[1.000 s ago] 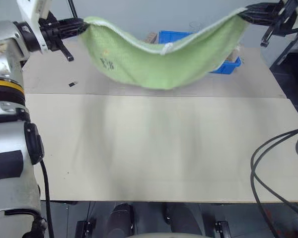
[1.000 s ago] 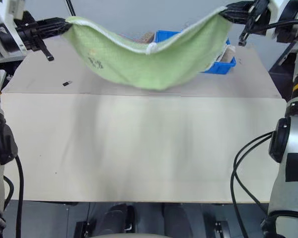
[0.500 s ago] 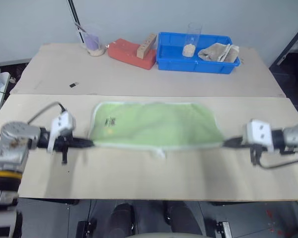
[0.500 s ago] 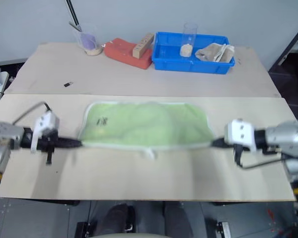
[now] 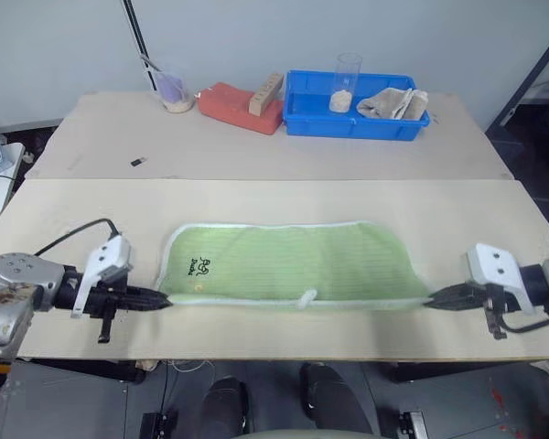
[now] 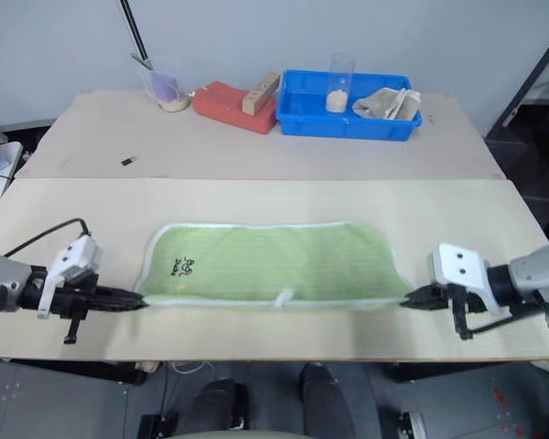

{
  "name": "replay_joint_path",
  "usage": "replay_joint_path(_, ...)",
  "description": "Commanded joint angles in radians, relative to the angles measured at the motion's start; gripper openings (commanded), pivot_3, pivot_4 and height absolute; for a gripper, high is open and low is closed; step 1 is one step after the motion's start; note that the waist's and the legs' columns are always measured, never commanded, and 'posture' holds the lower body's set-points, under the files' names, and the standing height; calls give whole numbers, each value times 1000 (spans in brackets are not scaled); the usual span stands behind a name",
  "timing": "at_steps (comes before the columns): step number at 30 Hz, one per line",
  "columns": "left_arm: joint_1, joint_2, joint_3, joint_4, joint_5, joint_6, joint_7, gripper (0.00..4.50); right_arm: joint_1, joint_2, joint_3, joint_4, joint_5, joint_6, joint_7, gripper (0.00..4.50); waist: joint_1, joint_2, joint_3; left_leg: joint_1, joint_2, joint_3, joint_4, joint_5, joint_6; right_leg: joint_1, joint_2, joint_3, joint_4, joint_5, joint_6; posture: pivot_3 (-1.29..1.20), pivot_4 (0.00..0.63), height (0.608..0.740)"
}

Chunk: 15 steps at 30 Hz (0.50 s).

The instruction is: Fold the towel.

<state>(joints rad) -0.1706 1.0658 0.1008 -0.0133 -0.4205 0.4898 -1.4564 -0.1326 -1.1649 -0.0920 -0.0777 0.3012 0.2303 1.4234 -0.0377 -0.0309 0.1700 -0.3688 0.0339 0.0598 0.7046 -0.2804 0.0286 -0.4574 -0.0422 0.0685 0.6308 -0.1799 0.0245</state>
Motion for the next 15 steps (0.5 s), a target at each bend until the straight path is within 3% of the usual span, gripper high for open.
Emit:
replay_joint_path(1,-126,-13,-21,116,7,37,16,0,-130,13,37,56,15,149,-27,25,0,0,0,0,0,0,0,0,0,0,0,0,0,0,0,0,150,714)
replay_joint_path(8,-406,-120,-129,385,100,16,57,0,-451,131,179,273,-71,257,-75,25,0,0,0,-4,-2,0,-1,0,0,0,0,1,-2,4,5,0,150,714)
replay_joint_path(15,-580,-239,-174,598,184,-72,108,0,-596,192,243,465,-152,208,-74,25,6,0,0,-9,-3,-1,-1,0,0,-2,0,0,-5,7,1,0,150,714)
